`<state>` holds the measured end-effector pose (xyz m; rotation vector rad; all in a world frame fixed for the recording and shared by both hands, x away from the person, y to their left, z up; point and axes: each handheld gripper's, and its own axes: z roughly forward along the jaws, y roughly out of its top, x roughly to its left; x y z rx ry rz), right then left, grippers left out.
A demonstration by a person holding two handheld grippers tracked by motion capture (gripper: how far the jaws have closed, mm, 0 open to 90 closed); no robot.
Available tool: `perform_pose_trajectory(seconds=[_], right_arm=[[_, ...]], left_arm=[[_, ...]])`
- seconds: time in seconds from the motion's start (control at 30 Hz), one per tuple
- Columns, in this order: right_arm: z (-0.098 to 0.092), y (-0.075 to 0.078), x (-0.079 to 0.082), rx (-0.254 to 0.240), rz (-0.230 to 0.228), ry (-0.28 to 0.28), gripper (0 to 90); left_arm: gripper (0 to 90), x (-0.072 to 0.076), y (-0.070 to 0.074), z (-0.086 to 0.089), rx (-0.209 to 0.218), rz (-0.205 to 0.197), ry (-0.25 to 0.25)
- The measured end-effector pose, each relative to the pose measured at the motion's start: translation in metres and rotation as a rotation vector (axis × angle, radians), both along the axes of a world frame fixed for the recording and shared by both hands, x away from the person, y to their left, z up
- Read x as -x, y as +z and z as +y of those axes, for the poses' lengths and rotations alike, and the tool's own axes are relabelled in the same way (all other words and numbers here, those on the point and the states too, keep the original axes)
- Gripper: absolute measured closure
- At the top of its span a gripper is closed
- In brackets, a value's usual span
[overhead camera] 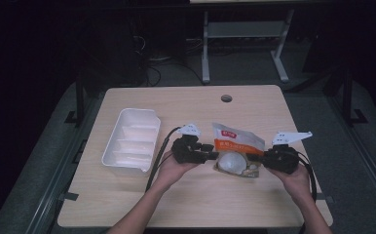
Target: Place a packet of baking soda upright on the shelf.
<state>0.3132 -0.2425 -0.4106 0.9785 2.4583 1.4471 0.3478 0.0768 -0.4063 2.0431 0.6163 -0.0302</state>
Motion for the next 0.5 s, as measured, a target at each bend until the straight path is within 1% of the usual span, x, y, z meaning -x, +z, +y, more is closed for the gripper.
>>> perform_pose_trajectory(seconds=[0.03, 0.1, 0.17, 0.27, 0.33, 0.4, 0.43, 0.5], right_arm=[[0.0, 0.001, 0.0, 0.002, 0.003, -0.004, 89.4], [-0.002, 0.003, 0.001, 0.004, 0.004, -0.005, 89.4], [-0.003, 0.005, 0.002, 0.01, 0.007, -0.012, 89.4], [-0.004, 0.008, 0.002, 0.015, 0.007, -0.024, 89.4], [-0.004, 0.011, 0.001, 0.023, 0.007, -0.026, 89.4], [-0.004, 0.014, -0.001, 0.026, 0.011, -0.028, 89.3], [-0.004, 0.015, -0.001, 0.026, 0.011, -0.027, 89.4], [-0.003, 0.016, -0.002, 0.02, 0.015, -0.032, 89.4]], left_arm=[[53.1, 0.002, -0.001, 0.003, -0.004, -0.001, 0.006], [49.9, 0.006, -0.004, 0.008, 0.0, 0.002, -0.004], [47.3, 0.011, -0.005, 0.012, -0.012, -0.016, -0.014], [43.6, 0.02, -0.007, 0.017, -0.044, -0.04, -0.024], [41.1, 0.025, -0.01, 0.019, -0.054, -0.044, -0.033], [36.5, 0.032, -0.013, 0.021, -0.067, -0.046, -0.043], [35.3, 0.036, -0.015, 0.023, -0.075, -0.054, -0.047], [32.4, 0.042, -0.018, 0.025, -0.071, -0.068, -0.047]])
